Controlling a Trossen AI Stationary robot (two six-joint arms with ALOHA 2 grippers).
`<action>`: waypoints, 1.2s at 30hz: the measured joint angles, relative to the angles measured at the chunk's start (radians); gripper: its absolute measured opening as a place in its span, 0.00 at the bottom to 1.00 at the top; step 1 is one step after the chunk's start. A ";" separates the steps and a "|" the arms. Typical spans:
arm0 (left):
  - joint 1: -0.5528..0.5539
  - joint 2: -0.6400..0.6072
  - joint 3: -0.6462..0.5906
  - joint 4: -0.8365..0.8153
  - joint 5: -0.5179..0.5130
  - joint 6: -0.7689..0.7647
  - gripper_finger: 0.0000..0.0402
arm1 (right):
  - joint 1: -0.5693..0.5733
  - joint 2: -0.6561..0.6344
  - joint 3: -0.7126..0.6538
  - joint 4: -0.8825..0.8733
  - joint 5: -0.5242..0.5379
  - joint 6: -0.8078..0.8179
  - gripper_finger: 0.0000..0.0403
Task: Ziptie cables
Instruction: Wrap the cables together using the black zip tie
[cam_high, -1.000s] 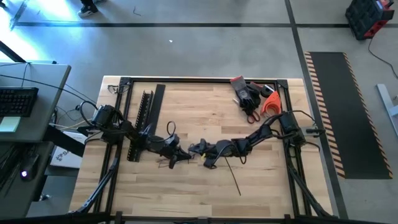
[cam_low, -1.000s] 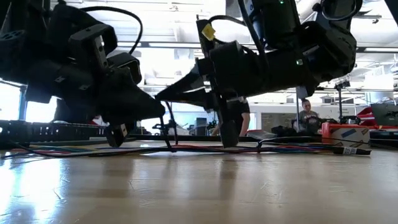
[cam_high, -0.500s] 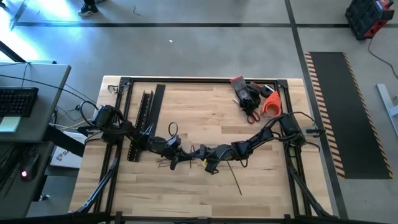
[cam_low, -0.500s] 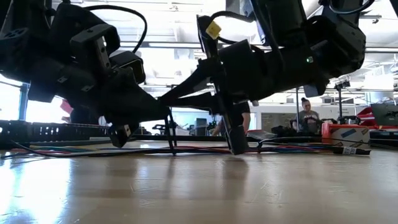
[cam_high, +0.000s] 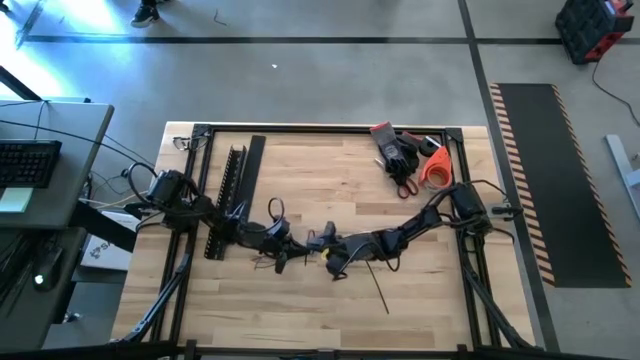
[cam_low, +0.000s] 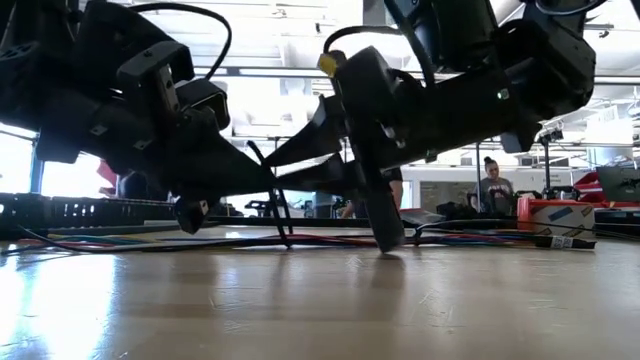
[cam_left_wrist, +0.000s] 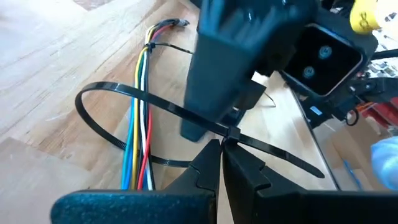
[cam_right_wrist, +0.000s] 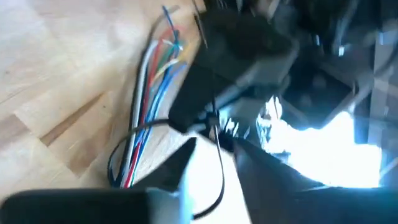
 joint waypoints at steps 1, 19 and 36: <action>-0.006 0.000 0.000 -0.004 -0.011 0.004 0.00 | 0.005 -0.002 0.000 -0.008 0.022 0.027 0.27; -0.106 0.000 0.162 -0.250 -0.178 0.246 0.00 | 0.121 -0.310 -0.002 -0.707 -0.128 1.408 0.58; -0.062 -0.001 0.236 -0.387 -0.221 0.362 0.00 | 0.248 -0.095 0.236 -0.777 0.274 1.716 0.52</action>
